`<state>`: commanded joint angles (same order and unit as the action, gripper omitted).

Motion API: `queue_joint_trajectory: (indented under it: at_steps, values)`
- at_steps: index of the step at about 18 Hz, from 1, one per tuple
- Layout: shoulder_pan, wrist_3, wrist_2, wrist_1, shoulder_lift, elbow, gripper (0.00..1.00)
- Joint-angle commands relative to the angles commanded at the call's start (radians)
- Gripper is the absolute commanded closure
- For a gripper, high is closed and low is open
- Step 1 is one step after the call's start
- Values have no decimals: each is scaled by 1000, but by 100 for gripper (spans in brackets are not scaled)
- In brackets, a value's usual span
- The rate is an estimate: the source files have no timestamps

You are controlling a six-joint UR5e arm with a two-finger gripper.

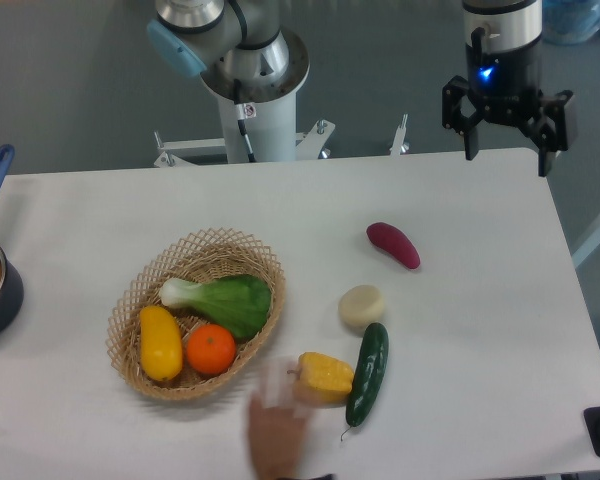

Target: Pick up the mango from the basket

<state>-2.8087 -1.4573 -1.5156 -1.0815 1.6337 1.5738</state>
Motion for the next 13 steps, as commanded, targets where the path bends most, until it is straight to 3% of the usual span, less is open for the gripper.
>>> queue_joint_trajectory:
  at_steps: [8, 13]
  values:
    - [2, 2, -2, 2, 2, 3, 0]
    - [12, 8, 3, 20, 0, 41, 0]
